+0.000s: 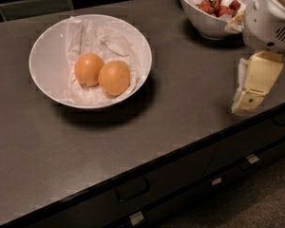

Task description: Pick orange from white bowl

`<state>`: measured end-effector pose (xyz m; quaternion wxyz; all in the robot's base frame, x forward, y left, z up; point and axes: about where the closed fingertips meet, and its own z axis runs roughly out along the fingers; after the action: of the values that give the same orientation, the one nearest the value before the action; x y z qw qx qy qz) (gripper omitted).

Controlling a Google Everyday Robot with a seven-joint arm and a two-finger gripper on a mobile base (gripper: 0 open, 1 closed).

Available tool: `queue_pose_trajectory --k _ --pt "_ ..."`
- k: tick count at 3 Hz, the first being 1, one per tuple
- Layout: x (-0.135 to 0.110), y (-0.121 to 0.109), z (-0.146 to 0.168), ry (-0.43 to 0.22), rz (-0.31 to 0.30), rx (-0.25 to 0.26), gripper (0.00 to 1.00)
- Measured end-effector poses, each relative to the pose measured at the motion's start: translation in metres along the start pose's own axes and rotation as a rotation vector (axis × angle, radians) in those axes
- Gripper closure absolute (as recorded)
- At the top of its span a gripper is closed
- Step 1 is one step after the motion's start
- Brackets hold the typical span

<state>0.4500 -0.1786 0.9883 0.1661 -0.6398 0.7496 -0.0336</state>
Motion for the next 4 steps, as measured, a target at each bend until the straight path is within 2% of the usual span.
queue_pose_trajectory --k 2,3,4 --pt "-0.077 -0.013 0.024 -0.041 -0.137 -0.029 0.00" --pt "-0.077 -0.014 0.024 -0.041 -0.138 -0.028 0.00" --pt "-0.101 -0.033 0.037 -0.077 -0.171 -0.020 0.00"
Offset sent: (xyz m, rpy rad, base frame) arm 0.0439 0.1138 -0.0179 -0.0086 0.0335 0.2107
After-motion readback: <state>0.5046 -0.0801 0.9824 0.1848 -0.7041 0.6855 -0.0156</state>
